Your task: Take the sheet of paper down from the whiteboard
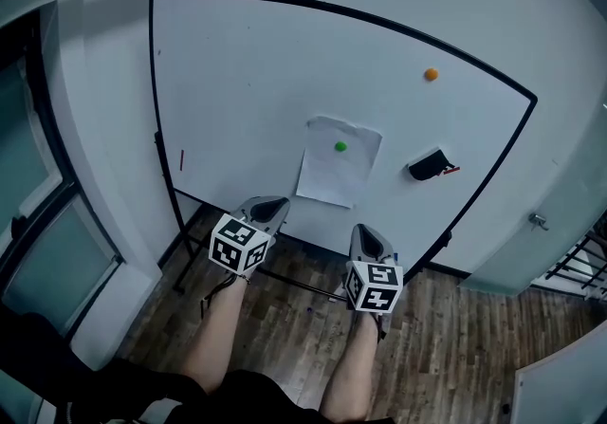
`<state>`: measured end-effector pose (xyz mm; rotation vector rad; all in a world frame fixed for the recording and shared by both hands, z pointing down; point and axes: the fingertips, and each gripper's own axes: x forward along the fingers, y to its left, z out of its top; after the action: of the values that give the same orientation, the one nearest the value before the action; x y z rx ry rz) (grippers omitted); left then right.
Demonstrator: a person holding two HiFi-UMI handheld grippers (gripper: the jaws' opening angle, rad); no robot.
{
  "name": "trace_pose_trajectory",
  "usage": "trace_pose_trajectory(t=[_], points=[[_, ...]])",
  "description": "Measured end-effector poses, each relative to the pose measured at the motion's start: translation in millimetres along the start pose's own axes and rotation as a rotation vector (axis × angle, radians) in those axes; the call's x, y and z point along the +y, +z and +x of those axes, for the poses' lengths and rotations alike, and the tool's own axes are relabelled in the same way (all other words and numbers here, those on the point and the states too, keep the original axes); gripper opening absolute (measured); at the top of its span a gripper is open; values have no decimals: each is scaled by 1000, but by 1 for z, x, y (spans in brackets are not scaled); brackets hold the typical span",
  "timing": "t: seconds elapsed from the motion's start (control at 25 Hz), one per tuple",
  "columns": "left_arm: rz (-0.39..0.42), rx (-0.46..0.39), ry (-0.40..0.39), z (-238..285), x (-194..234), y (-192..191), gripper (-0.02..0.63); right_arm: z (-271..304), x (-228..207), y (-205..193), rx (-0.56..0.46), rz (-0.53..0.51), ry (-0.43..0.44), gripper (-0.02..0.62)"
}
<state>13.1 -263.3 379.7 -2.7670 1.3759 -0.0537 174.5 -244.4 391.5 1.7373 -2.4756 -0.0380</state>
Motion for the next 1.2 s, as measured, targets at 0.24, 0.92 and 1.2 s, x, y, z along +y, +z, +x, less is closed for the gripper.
trace_pose_trajectory(t=[0.24, 0.92, 1.2], points=[[-15, -4, -2, 9, 29, -3, 20, 28, 2, 5, 9, -12, -18, 25], [-55, 10, -68, 7, 90, -32, 20, 77, 53, 5, 10, 2, -56, 23], [-79, 26, -135, 8, 84, -46, 20, 80, 63, -14, 59, 7, -94, 25]])
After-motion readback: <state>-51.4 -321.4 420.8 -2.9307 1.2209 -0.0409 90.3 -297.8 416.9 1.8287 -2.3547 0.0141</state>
